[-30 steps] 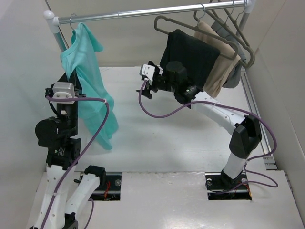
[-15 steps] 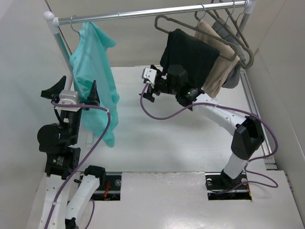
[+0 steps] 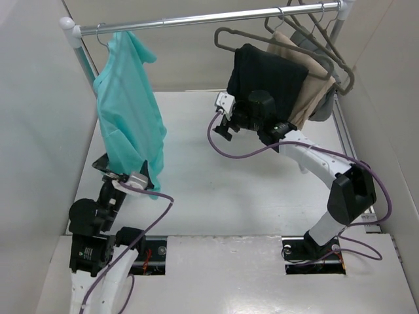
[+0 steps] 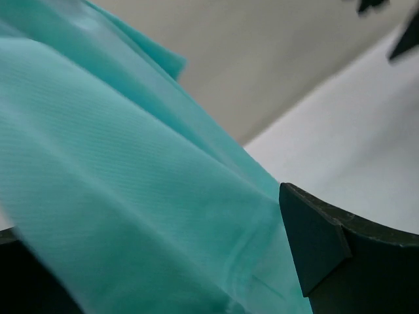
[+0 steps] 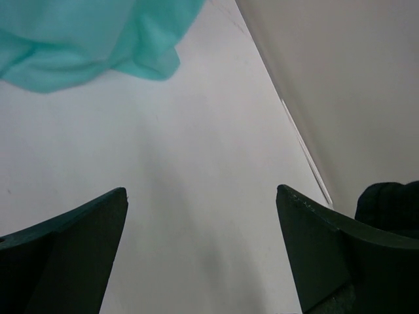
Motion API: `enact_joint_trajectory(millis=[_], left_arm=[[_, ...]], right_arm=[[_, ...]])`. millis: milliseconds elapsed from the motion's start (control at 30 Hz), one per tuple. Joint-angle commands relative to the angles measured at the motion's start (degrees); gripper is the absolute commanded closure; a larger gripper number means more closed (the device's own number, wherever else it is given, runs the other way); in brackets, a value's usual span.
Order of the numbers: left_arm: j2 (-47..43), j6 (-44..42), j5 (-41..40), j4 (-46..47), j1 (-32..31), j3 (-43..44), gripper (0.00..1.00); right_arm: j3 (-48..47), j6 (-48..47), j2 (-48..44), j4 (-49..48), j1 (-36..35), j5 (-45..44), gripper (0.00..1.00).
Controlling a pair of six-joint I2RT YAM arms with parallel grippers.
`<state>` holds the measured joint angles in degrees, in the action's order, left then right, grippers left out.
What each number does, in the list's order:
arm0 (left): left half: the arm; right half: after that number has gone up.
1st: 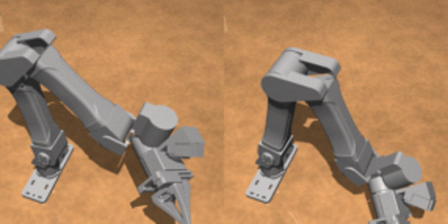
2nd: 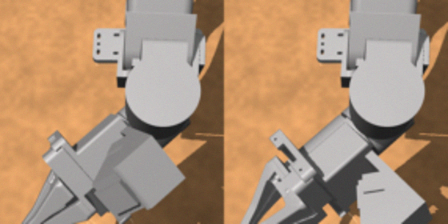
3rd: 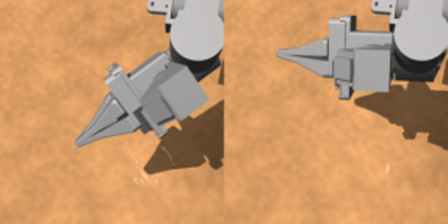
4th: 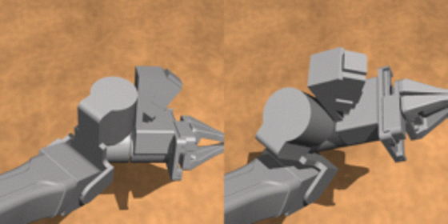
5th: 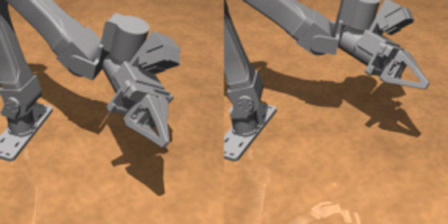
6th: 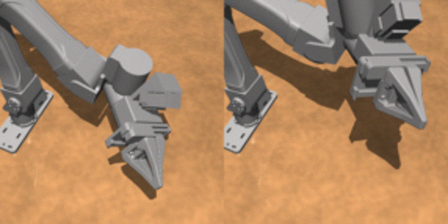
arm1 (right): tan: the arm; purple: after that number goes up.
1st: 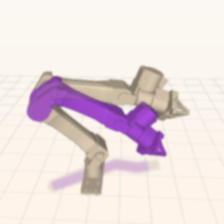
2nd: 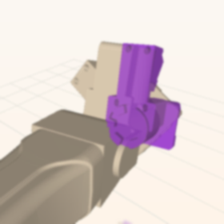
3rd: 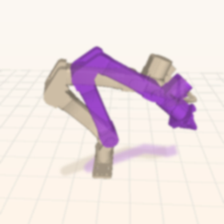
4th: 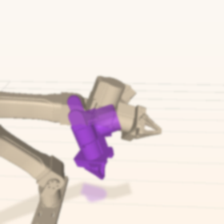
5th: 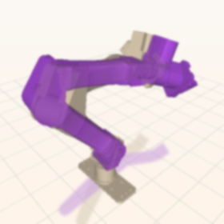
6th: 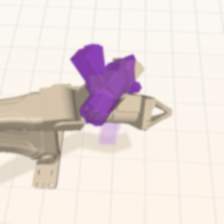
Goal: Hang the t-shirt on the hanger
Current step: Hang the hanger with tshirt onto the clothesline
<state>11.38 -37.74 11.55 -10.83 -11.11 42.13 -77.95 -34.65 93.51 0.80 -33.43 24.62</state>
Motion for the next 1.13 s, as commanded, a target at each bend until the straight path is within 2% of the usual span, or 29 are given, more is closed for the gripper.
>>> enact_joint_trajectory(millis=[0,67,133,533,800,1100], left_arm=[[-1.70,-11.81,7.95,-15.67,0.22,-4.06,0.01],[-1.71,-12.54,7.96,-17.46,0.22,-5.56,0.01],[-1.71,-11.84,7.44,-16.95,0.22,-6.45,0.01],[0.84,-9.37,3.75,-15.10,0.22,-12.77,0.01],[6.46,-5.51,0.31,-15.62,0.22,-15.32,0.01],[5.77,-4.98,0.31,-15.62,0.22,-16.99,0.01]], right_arm=[[-0.09,-3.82,-1.76,8.76,2.32,-4.84,0.00],[-0.62,-6.12,-1.24,14.46,2.93,-6.16,0.00],[-0.62,-8.14,-1.23,16.25,2.93,-7.30,0.00],[4.47,-8.15,-3.25,15.20,3.45,-9.23,0.00],[5.18,-8.76,-2.99,17.39,5.31,-9.77,0.00],[6.50,-8.76,-3.60,15.37,5.83,-10.30,0.00]])
